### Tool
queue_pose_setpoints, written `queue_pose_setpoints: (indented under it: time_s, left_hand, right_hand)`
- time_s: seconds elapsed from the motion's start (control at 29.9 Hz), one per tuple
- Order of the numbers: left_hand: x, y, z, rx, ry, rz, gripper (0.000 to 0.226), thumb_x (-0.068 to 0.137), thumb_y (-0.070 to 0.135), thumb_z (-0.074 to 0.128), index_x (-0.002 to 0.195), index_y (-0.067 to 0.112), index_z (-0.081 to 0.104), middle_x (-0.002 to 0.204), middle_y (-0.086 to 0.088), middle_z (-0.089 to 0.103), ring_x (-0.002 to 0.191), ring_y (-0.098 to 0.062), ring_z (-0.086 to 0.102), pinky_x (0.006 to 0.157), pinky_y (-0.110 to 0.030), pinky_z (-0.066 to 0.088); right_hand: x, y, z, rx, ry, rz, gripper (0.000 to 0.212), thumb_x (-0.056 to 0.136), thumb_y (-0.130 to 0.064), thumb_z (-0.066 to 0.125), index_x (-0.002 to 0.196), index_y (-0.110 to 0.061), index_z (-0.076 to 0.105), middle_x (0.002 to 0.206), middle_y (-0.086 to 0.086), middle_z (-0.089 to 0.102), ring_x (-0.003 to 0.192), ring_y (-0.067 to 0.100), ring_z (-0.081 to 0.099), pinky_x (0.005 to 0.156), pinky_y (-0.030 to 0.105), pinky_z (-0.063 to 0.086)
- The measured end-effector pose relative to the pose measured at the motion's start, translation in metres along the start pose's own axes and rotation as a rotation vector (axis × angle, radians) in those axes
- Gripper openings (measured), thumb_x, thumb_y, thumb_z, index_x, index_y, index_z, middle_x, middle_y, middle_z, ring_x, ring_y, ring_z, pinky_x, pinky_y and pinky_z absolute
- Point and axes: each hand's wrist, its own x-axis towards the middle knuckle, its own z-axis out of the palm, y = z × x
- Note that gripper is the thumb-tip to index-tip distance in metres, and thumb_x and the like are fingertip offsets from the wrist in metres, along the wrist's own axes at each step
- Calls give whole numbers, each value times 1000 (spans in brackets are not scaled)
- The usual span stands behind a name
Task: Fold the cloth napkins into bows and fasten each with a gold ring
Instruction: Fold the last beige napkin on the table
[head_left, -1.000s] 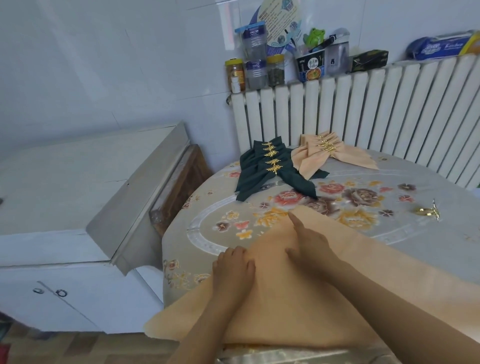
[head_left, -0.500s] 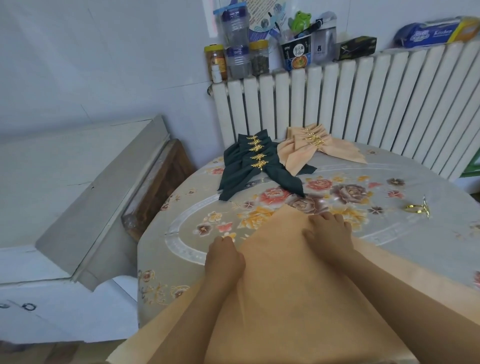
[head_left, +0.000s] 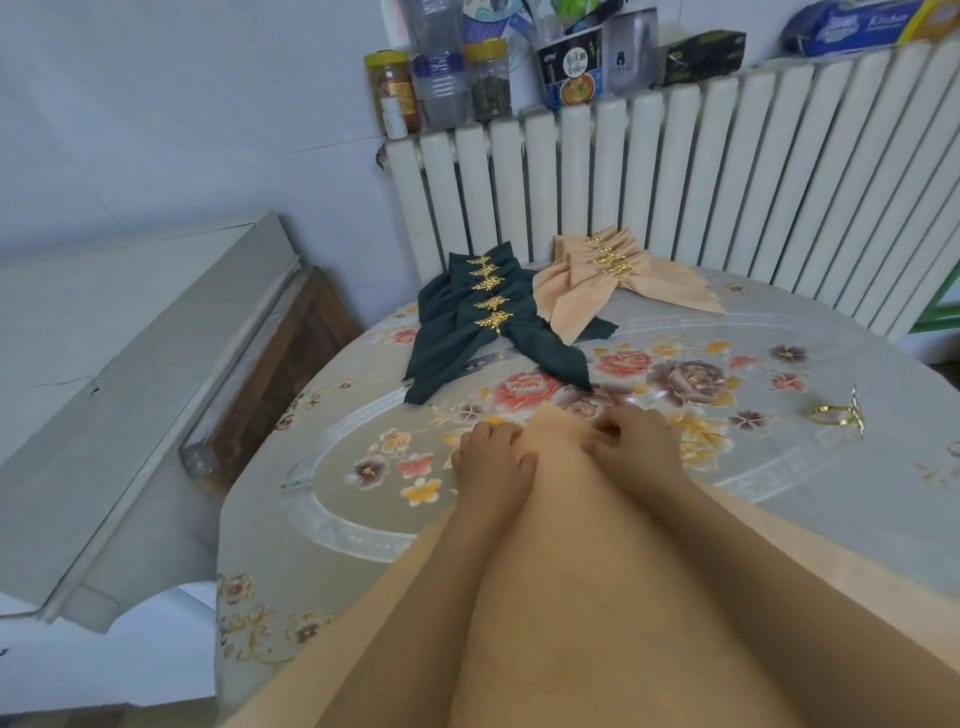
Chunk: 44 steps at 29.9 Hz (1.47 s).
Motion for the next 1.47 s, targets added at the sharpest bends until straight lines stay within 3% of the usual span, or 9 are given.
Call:
queue_pose_setpoints:
  time_s: [0.23,0.4,0.63,0.8,0.94,1.1,1.17,1.3,1.47]
  left_hand:
    - [15,-6,13,-301,125,10,23,82,35,60,104,33,65,101,7,58,97,-15,54,93,-40,41]
    - [12,-13,9,-601,126,163,24,79,11,59,81,32,70,86,15,64,76,-2,57,71,-19,44]
    - [19,-17,15,-465,86,203,28,69,57,54,71,36,72,88,18,62,97,-7,54,88,-45,44]
    - [21,-17,19,-361,81,236,14,60,65,60,61,50,61,85,20,60,95,-1,51,88,-45,43]
    - [20,-12,15,-272,36,235,22,55,66,65,66,48,57,87,20,57,95,1,47,91,-40,39]
    - [21,-12,14,-312,41,236,34,54,67,64,82,50,54,80,18,57,89,2,47,87,-36,39]
    - [22,-12,14,-279,39,258,22,60,58,70,78,50,58,74,15,54,85,-1,45,85,-36,36]
    - [20,-11,15,-249,59,333,18,64,50,68,68,32,66,65,16,51,78,0,45,82,-25,27]
    - [14,-5,13,-143,78,463,6,73,28,59,71,28,64,67,18,52,75,-2,45,80,-23,22]
  right_hand:
    - [-2,14,0,350,66,-126,18,84,-19,67,86,-37,69,71,-19,60,79,13,55,71,25,38]
    - [6,19,4,363,44,-199,35,79,0,60,77,-32,74,69,-19,61,74,1,57,65,8,36]
    - [7,18,10,218,65,-165,28,79,3,57,70,-20,72,87,-3,59,88,16,46,80,29,35]
    - [6,17,9,89,74,-220,6,82,-28,67,78,-24,68,92,-11,57,93,15,43,80,26,29]
    - [8,18,8,11,-40,-256,27,71,-48,73,91,-39,58,97,-21,47,97,6,32,86,25,26]
    - [11,24,9,-68,-79,-292,52,61,-72,50,100,-40,64,94,-17,52,96,10,35,82,29,29]
    - [12,22,10,-29,-45,-312,49,60,-72,44,86,-35,65,90,-15,53,93,9,35,77,27,22]
    - [9,19,12,80,15,-375,18,72,-39,74,69,-31,57,74,-21,50,86,9,37,75,26,17]
    - [6,15,2,15,46,-538,9,67,-29,60,60,-24,59,53,-15,50,59,8,38,56,24,27]
